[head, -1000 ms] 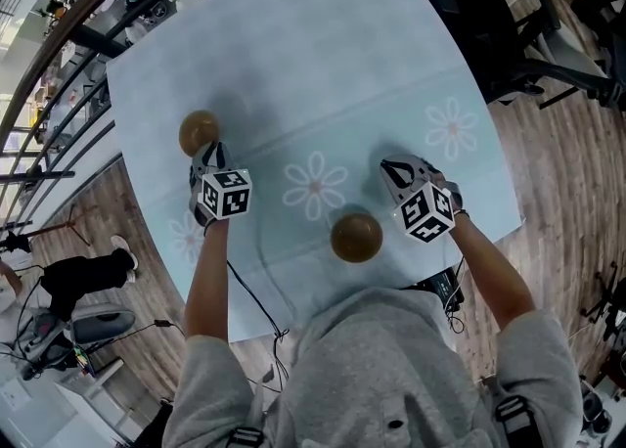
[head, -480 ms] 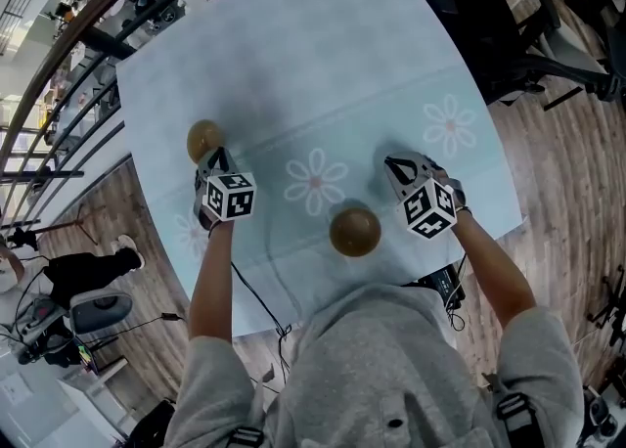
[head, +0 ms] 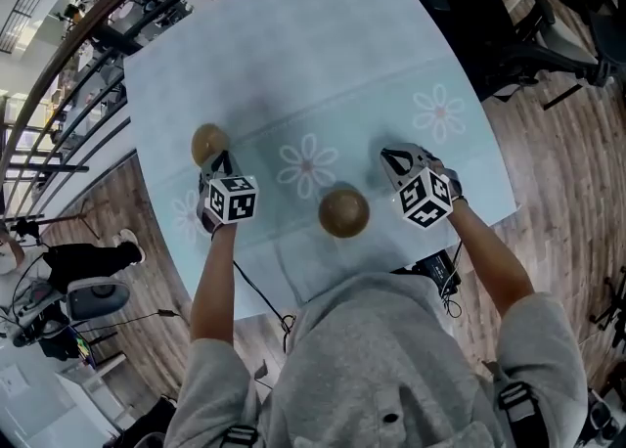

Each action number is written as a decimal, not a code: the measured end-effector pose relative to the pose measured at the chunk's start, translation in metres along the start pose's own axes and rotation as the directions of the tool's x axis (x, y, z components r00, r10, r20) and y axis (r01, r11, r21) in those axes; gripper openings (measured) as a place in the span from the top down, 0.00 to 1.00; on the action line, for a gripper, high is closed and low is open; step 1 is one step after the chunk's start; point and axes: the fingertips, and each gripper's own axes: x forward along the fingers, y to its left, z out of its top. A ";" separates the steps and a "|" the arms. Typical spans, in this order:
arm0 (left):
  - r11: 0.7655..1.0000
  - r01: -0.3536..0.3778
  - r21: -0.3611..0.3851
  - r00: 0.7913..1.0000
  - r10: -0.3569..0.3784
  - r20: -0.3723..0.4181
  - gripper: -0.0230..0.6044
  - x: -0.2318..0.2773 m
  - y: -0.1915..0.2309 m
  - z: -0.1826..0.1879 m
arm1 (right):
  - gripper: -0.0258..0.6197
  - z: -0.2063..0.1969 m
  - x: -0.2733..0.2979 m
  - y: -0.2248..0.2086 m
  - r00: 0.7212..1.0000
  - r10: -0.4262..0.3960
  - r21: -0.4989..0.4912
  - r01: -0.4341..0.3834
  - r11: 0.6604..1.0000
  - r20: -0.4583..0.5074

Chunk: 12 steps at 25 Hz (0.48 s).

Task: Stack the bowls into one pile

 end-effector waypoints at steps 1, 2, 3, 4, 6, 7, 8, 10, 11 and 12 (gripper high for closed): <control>1.000 0.001 -0.003 1.000 -0.001 0.004 0.93 -0.005 -0.002 0.000 | 0.91 0.000 -0.001 -0.001 1.000 -0.003 -0.006 0.003 1.000 0.004; 1.000 0.004 -0.005 1.000 -0.004 0.007 0.93 -0.011 -0.006 -0.001 | 0.91 -0.001 -0.003 -0.001 1.000 -0.004 -0.011 0.004 1.000 0.007; 1.000 0.009 -0.008 1.000 -0.009 0.010 0.93 -0.017 -0.011 -0.003 | 0.91 -0.001 -0.006 0.000 1.000 -0.004 -0.016 0.005 1.000 0.008; 1.000 0.013 -0.010 1.000 -0.013 0.014 0.93 -0.024 -0.015 -0.005 | 0.91 -0.002 -0.008 0.001 1.000 -0.005 -0.020 0.006 1.000 0.010; 1.000 0.011 -0.007 1.000 -0.011 0.025 0.93 -0.037 -0.021 -0.006 | 0.91 0.000 -0.014 0.003 1.000 -0.012 -0.034 0.013 0.999 0.018; 1.000 0.009 -0.002 0.999 -0.009 0.031 0.93 -0.042 -0.024 -0.007 | 0.91 0.001 -0.016 0.004 1.000 -0.017 -0.041 0.018 0.999 0.022; 1.000 0.008 0.002 0.999 -0.009 0.035 0.93 -0.047 -0.027 -0.008 | 0.91 0.001 -0.019 0.005 0.999 -0.023 -0.046 0.024 0.999 0.025; 1.000 0.014 0.010 0.999 -0.014 0.043 0.93 -0.055 -0.034 -0.011 | 0.91 0.000 -0.025 0.007 0.999 -0.036 -0.056 0.037 0.998 0.026; 1.000 0.017 0.012 0.999 -0.017 0.047 0.93 -0.058 -0.037 -0.012 | 0.91 -0.001 -0.027 0.008 0.999 -0.041 -0.059 0.043 0.997 0.026; 1.000 0.019 0.012 0.998 -0.020 0.051 0.93 -0.062 -0.040 -0.013 | 0.91 -0.001 -0.030 0.010 0.999 -0.046 -0.062 0.047 0.997 0.026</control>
